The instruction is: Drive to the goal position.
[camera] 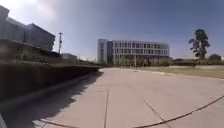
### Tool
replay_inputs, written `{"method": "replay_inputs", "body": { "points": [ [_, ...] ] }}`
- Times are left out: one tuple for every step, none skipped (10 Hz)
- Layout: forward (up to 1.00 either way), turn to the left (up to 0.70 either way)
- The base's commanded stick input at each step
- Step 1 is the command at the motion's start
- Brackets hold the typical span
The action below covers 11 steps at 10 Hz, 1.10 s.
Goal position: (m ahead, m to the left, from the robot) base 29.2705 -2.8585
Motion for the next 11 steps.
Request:
{"method": "replay_inputs", "body": {
  "points": [
    [1.0,0.0],
    [1.0,0.0],
    [1.0,0.0],
    [1.0,0.0],
    [1.0,0.0],
    [1.0,0.0],
    [1.0,0.0],
    [1.0,0.0],
    [1.0,0.0],
    [1.0,0.0],
    [1.0,0.0]
  ]
}}
